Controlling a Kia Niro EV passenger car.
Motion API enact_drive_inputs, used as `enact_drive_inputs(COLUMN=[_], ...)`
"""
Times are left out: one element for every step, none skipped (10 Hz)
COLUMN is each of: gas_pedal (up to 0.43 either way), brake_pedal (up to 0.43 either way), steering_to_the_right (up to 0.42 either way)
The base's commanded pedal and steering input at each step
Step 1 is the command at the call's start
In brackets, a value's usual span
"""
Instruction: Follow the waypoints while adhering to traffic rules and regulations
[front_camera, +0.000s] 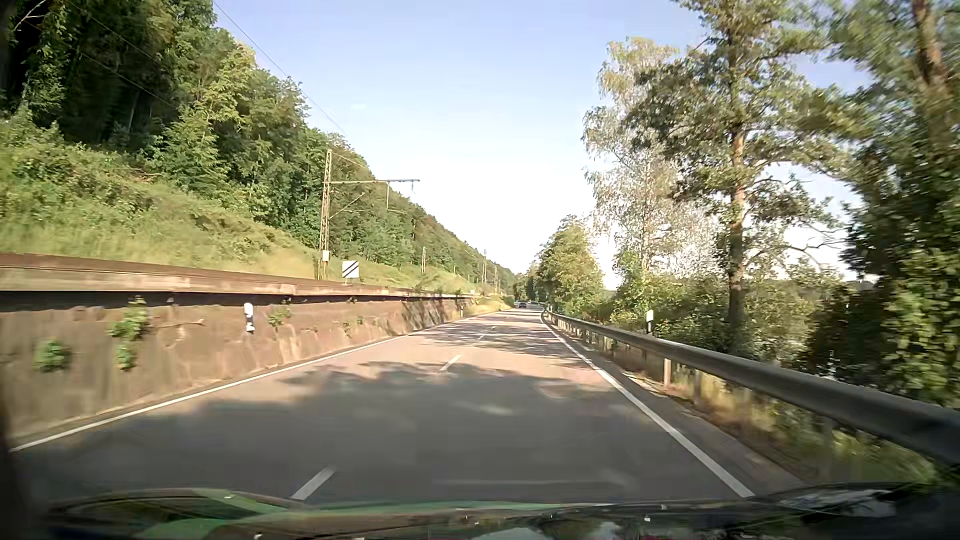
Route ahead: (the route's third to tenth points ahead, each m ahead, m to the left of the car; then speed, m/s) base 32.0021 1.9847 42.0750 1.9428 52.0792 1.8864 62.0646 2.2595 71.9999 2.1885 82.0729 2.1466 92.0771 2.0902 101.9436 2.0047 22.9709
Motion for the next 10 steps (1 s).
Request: enact_drive_inputs(gas_pedal=[0.189,0.197,0.209,0.209,0.209,0.209,0.209,0.197,0.197,0.197], brake_pedal=[0.0,0.0,0.0,0.0,0.0,0.0,0.0,0.0,0.0,0.0], steering_to_the_right=[0.003,0.004,0.006,0.006,0.007,0.006,0.007,0.006,0.006,0.006])
